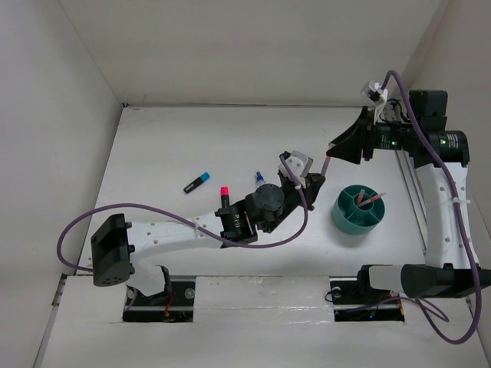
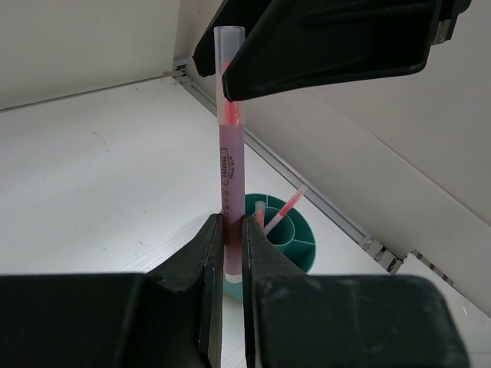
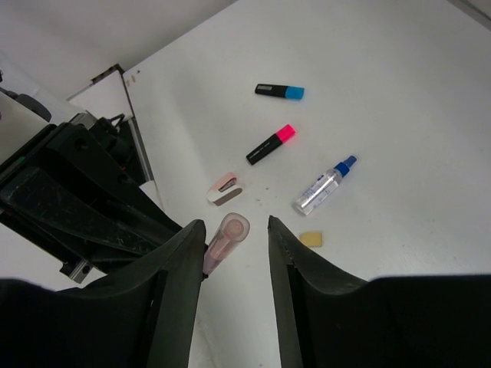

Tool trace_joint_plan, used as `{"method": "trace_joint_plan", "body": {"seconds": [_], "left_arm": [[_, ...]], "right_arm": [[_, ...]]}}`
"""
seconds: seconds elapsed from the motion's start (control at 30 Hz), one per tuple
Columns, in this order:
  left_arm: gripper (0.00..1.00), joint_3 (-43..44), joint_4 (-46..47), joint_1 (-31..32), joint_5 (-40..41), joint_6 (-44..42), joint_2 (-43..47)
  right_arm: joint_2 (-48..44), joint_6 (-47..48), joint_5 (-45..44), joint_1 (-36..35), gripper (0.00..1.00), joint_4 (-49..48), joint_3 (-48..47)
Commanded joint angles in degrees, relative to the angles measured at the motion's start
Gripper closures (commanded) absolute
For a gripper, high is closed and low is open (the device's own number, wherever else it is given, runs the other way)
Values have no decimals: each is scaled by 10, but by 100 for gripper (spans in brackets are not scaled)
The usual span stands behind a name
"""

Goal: Sort the stationery into containers
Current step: Pass the stationery from the left arm to the right

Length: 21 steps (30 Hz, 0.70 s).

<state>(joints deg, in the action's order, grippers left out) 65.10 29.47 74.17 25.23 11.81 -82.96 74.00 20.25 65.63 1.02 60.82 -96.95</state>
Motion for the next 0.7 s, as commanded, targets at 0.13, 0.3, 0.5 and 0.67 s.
{"method": "trace_joint_plan", "body": {"seconds": [0.13,0.3,0.5,0.67], "left_arm": [[100,6,44,2,-13,-11,12],[100,12,44,2,-26,-11,6],[100,17,49,2,-33,-11,1],[49,17,49,2,-5,-6,1]], "right_arm": [[-1,-1,30,-10,64,-17,4],[-1,-1,35,-15,79,-17,4],[-11,-1,41,-15,100,-28,10],[-25,-1,8,-15,100,-40,16]]}}
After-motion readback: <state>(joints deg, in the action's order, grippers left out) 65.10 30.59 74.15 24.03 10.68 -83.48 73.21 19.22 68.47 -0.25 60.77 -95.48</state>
